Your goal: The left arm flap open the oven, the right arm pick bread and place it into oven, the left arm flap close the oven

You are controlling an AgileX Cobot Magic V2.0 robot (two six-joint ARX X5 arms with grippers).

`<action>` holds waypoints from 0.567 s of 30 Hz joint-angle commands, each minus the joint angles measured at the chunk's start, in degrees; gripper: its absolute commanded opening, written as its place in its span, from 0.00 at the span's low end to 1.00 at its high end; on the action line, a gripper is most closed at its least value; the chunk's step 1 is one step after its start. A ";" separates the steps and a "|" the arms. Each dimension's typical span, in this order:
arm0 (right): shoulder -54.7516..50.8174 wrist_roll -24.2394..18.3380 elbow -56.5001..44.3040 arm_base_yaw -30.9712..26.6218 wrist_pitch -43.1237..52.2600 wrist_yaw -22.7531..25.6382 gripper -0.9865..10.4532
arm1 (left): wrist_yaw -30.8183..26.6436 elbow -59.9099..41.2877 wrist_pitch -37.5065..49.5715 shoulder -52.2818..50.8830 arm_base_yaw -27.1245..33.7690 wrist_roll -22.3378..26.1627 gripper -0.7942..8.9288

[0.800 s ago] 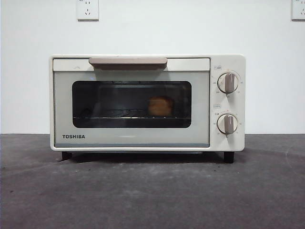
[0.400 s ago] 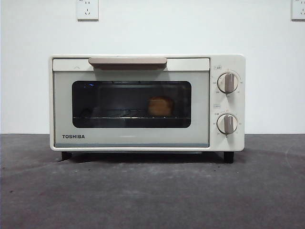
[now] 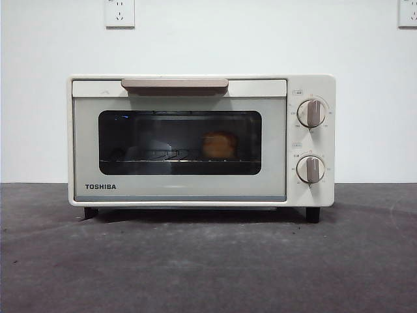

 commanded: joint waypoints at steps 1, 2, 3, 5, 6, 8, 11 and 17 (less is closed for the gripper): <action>0.17 -0.46 0.94 0.61 0.59 0.04 0.10 | -0.22 -1.18 0.63 -0.07 -0.02 0.04 0.09; 0.17 -0.46 0.94 0.61 0.59 0.04 0.10 | -0.20 -1.18 0.63 -0.07 -0.04 0.04 0.09; 0.17 -0.44 0.94 0.61 0.59 0.04 0.10 | -0.20 -1.18 0.63 -0.07 -0.02 0.04 0.09; 0.17 -0.46 0.94 0.61 0.59 0.04 0.10 | -0.20 -1.18 0.63 -0.07 -0.02 0.04 0.09; 0.17 -0.46 0.94 0.61 0.59 0.04 0.10 | -0.22 -1.18 0.63 -0.07 -0.02 0.07 0.09; 0.17 -0.46 0.94 0.61 0.59 0.04 0.10 | -0.20 -1.18 0.63 -0.07 -0.04 0.07 0.09; 0.17 -0.46 0.94 0.61 0.59 0.04 0.10 | -0.22 -1.18 0.63 -0.07 -0.02 0.04 0.09; 0.15 -0.46 0.90 0.17 0.59 0.31 0.10 | -0.22 -1.18 0.63 -0.07 -0.02 0.04 0.09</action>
